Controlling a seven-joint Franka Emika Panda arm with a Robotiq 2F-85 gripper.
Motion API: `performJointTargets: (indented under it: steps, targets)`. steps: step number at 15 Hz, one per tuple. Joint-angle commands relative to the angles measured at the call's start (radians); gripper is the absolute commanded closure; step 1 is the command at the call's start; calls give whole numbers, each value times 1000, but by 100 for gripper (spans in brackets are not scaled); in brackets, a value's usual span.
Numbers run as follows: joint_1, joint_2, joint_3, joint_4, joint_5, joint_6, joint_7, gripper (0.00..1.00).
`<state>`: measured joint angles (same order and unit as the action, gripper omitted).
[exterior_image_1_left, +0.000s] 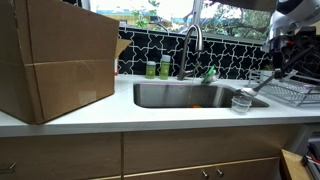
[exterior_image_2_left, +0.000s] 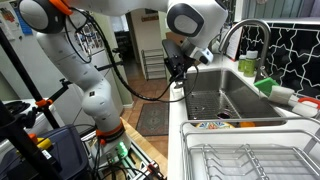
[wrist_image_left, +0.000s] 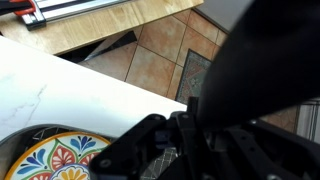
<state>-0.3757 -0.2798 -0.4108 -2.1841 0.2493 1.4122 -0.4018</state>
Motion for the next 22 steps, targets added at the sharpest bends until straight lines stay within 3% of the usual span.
performJointTargets:
  steps: [1, 22]
  targets:
    - [14, -42, 1, -37, -26, 31, -2, 98]
    - [32, -102, 10, -80, -69, 79, -4, 98]
